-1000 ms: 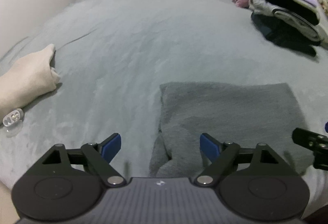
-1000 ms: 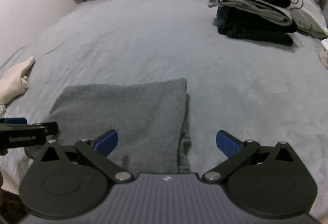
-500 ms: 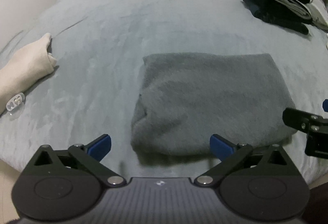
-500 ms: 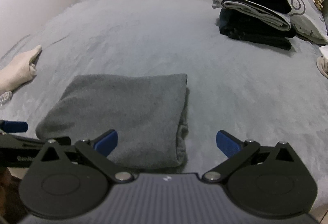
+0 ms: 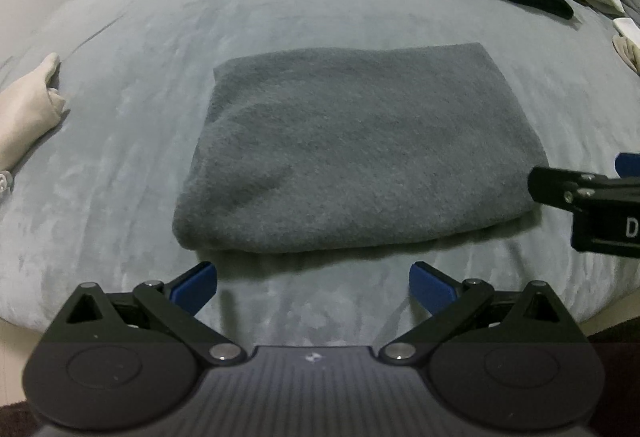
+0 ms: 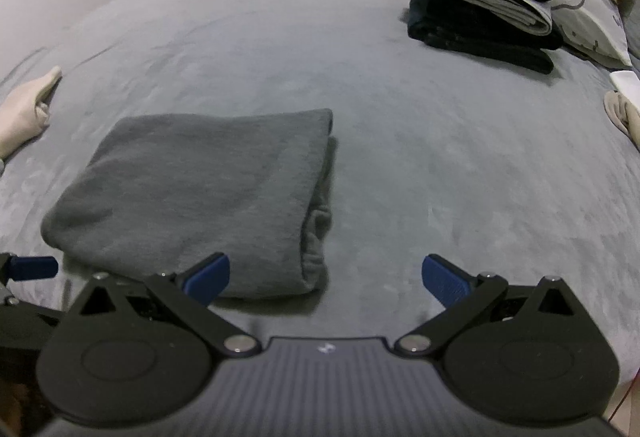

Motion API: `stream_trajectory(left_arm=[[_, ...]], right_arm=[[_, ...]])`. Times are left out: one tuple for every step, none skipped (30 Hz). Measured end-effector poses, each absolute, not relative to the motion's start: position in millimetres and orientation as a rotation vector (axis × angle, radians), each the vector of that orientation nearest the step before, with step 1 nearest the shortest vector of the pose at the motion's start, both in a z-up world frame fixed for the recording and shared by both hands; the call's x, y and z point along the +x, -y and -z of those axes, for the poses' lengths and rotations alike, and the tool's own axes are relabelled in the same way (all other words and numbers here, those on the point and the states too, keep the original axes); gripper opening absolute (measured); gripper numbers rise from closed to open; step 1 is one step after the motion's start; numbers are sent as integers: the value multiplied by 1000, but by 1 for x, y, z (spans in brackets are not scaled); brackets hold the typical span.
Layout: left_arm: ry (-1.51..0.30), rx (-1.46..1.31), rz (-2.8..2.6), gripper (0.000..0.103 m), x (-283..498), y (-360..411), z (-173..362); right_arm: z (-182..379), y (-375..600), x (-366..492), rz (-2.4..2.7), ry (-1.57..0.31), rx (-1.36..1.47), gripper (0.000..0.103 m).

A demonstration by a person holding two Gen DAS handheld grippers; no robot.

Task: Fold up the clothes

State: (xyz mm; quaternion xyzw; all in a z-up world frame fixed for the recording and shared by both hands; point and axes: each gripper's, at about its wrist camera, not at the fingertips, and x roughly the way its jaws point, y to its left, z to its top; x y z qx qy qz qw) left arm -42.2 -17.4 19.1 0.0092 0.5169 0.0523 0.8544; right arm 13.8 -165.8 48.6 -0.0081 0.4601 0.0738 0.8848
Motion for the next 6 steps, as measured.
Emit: stream_trajectory(left_arm=[[-1086,18,-113,102,-42,18,-19],[-1084,19,-115,102,-41,19,-19],[-1081,19,-116,102,-41,19,-18],[-1078,20,-117,102,-41,20,-18],[-1077,20,-117,102,-41,20,-18],[-1081,21,-117,102,-41,20,-18]], right_arm=[[-48,167,14,-155,-959,-15,102],[-48,167,14,-156,-960,-15,102],[-47,167,14,-158,-961,-15,102],[-47,167,14,-159,-963,-16,102],[-46,167,15,-161,-964,-16,102],[-46,167,14,-162,-966,-17,102]])
